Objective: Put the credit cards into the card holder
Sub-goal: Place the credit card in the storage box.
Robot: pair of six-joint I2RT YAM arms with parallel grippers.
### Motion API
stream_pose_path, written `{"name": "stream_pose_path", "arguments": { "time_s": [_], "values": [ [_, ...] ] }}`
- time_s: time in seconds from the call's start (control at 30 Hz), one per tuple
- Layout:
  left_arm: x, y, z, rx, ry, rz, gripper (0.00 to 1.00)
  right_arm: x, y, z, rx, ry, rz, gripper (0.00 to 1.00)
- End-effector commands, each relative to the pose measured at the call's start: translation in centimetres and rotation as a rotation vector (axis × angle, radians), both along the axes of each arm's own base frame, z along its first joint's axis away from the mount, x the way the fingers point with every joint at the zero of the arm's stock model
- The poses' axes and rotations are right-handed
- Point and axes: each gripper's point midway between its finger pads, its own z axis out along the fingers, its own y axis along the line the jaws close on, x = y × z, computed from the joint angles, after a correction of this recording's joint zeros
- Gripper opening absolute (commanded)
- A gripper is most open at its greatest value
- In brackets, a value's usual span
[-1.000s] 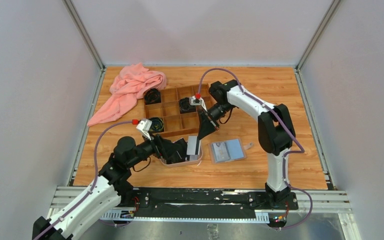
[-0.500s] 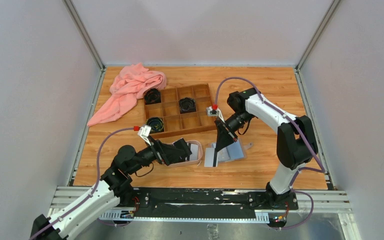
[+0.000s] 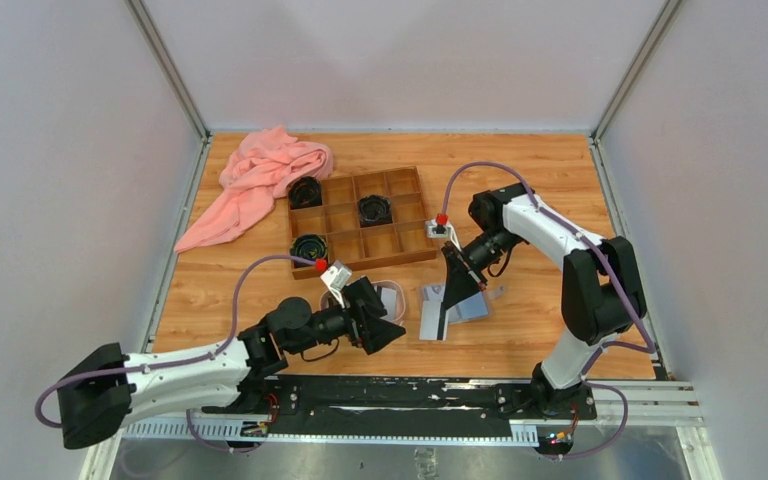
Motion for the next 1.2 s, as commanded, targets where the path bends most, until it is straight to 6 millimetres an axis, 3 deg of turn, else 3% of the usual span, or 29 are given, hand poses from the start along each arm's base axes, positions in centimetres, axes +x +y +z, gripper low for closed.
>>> {"name": "stream_pose_path", "arguments": {
  "time_s": [0.0, 0.17, 0.4, 0.67, 0.93, 1.17],
  "values": [
    [0.6, -1.4, 2.8, -0.104, -0.074, 0.011, 0.95, -0.2, -0.1, 0.5, 0.015, 0.032, -0.007, 0.0],
    [0.9, -2.7, 2.0, -0.084, -0.07, 0.009, 0.93, -0.3, 0.0, 0.6, 0.026, 0.048, -0.003, 0.0],
    [0.4, -5.1, 0.5, -0.094, -0.03, -0.053, 0.75, -0.1, 0.2, 0.9, 0.038, 0.065, -0.009, 0.0],
    [-0.1, -6.2, 0.5, -0.199, -0.015, -0.084, 0.6, 0.1, 0.2, 1.5, 0.072, 0.084, -0.034, 0.0],
    [0.9, -5.4, -0.4, -0.158, 0.04, -0.098, 0.59, -0.3, -0.1, 1.1, 0.067, 0.08, -0.012, 0.0],
    [0.2, -5.8, -1.2, -0.01, 0.076, -0.241, 0.58, -0.7, 0.0, 0.9, 0.062, 0.086, 0.017, 0.0]
  ]
}}
